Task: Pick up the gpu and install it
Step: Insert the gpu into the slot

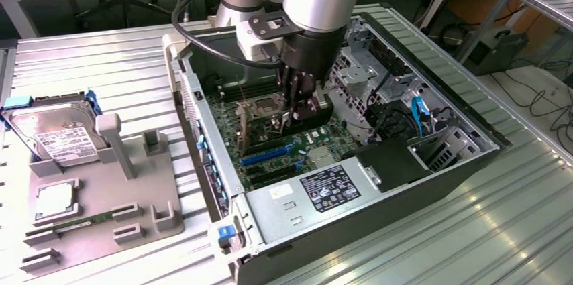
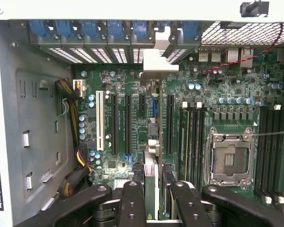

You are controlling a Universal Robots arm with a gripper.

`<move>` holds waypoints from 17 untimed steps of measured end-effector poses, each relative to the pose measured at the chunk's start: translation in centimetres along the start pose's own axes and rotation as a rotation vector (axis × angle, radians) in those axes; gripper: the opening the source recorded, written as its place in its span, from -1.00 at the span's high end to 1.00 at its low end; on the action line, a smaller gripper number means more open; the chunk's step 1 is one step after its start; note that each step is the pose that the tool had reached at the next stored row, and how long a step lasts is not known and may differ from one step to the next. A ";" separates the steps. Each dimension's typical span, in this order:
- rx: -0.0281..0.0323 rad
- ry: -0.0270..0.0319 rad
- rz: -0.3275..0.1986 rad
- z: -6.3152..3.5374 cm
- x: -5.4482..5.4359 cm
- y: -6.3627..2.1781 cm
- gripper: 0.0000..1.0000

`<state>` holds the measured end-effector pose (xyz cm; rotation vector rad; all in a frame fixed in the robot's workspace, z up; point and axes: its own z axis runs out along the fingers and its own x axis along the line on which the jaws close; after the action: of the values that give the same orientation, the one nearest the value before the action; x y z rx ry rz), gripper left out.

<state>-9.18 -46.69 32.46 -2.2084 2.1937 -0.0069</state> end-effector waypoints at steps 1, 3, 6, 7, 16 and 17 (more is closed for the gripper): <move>0.0000 0.0000 0.000 0.01 0.0 0.00 0.48; 0.0000 0.0002 0.000 0.05 0.0 0.02 0.48; 0.0000 0.0003 0.000 0.11 0.0 0.04 0.48; 0.0000 0.0005 0.000 0.16 0.0 0.05 0.48; 0.0000 0.0006 0.000 0.38 0.0 0.09 0.48; 0.0001 0.0004 0.000 0.39 0.0 0.09 0.48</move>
<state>-9.26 -46.67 32.06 -2.2085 2.1939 -0.0075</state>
